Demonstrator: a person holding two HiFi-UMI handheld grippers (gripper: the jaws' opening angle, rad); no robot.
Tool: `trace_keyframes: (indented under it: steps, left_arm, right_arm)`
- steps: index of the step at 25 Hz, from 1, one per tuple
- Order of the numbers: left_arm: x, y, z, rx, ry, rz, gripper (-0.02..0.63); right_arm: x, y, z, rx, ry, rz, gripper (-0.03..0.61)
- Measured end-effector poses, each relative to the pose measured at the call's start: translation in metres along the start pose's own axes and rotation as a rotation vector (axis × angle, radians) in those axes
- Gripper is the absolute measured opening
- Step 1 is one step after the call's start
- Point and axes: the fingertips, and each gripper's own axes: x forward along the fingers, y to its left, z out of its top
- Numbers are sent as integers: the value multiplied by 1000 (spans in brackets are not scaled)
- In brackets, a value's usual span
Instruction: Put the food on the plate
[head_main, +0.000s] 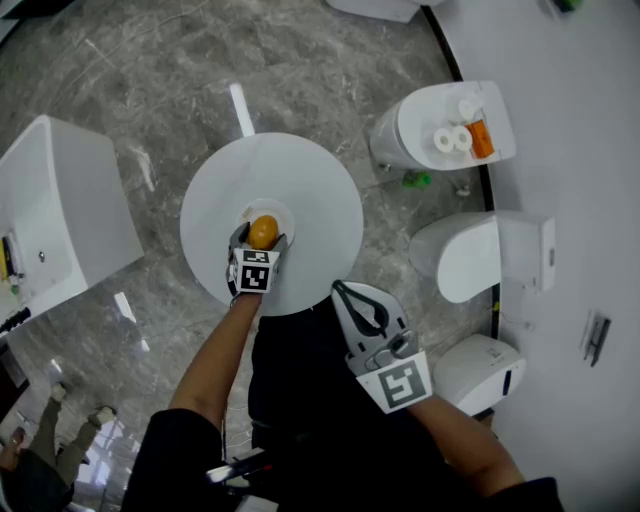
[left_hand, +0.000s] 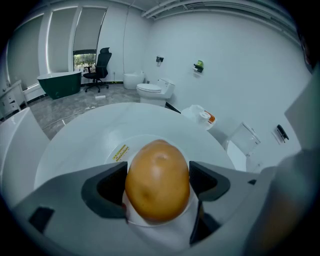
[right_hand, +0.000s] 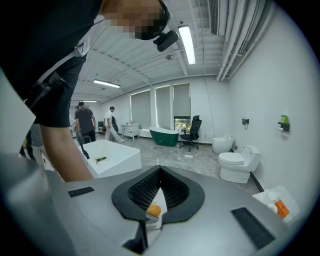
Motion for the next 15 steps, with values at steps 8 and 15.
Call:
trace_keyframes:
  steps: [8, 15]
  left_arm:
    - [-7, -3, -3, 5, -2, 3, 382]
    - [-20, -6, 0, 11, -34, 7, 382]
  right_arm:
    - [-8, -1, 0, -8, -5, -3, 5]
    - [-14, 2, 5, -2, -35, 9, 5]
